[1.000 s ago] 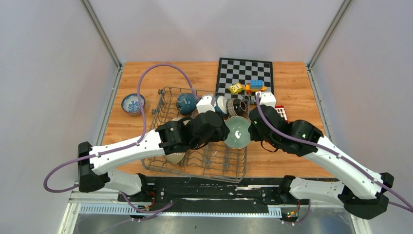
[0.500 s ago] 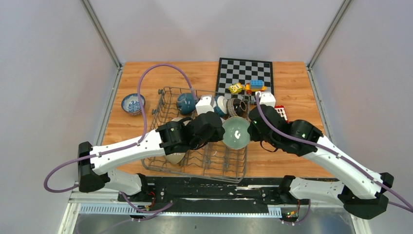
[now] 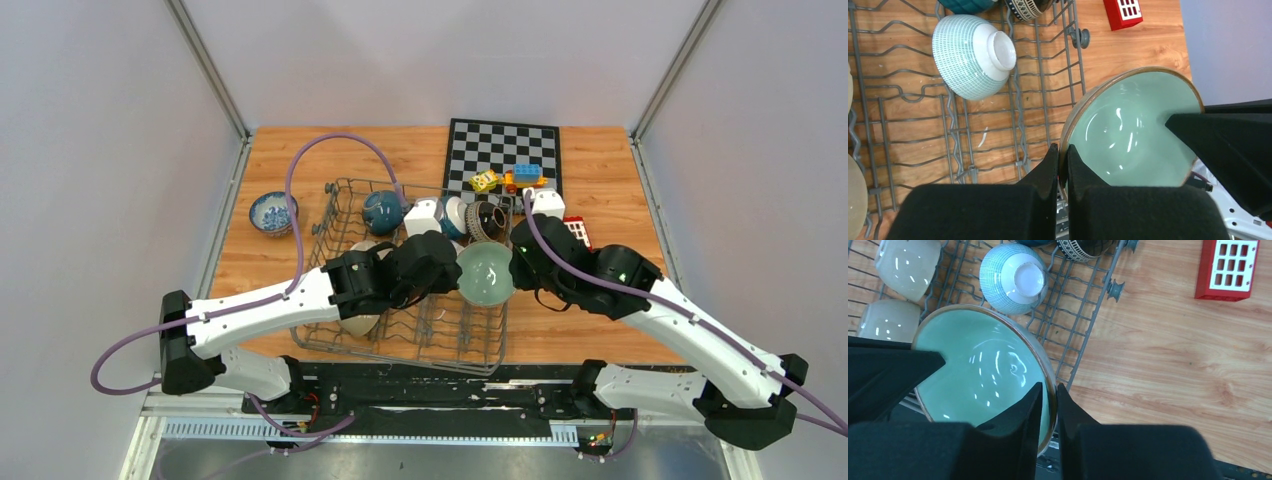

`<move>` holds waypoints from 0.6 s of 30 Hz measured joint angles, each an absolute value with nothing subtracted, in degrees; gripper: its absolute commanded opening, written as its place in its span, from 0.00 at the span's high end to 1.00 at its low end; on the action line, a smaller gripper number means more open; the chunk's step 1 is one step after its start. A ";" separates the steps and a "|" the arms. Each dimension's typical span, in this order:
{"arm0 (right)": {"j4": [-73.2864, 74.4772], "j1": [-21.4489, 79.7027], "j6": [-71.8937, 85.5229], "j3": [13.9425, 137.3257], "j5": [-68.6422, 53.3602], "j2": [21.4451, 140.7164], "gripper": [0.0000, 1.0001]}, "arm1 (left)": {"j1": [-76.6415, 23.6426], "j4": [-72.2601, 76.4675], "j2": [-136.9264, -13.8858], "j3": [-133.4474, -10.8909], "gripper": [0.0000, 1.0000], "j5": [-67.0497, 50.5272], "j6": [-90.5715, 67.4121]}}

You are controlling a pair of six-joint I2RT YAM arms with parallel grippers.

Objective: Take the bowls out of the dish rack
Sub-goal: Place the bowl at the center of the board.

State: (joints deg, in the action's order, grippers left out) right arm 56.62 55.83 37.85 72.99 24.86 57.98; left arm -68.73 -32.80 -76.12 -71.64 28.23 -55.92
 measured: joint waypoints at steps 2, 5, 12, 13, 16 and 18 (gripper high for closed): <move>56.53 55.81 37.41 72.99 24.80 58.04 0.67 | -68.75 -32.75 -76.12 -71.66 1.00 28.23 -55.79; 56.07 55.81 35.27 73.58 23.51 58.59 0.59 | -68.60 -34.65 -76.18 -71.42 1.00 28.40 -55.27; 56.14 55.81 29.56 76.55 21.08 63.09 0.55 | -68.31 -37.82 -76.23 -71.22 1.00 28.29 -54.83; 56.14 55.81 28.97 76.58 20.91 63.51 0.55 | -68.31 -37.91 -76.23 -71.22 1.00 28.27 -54.83; 56.36 55.81 27.35 76.58 20.51 64.45 0.55 | -68.31 -38.11 -76.23 -71.22 1.00 28.12 -54.83; 56.47 55.81 26.61 76.58 20.40 64.82 0.55 | -68.29 -38.24 -76.23 -71.22 1.00 27.94 -54.85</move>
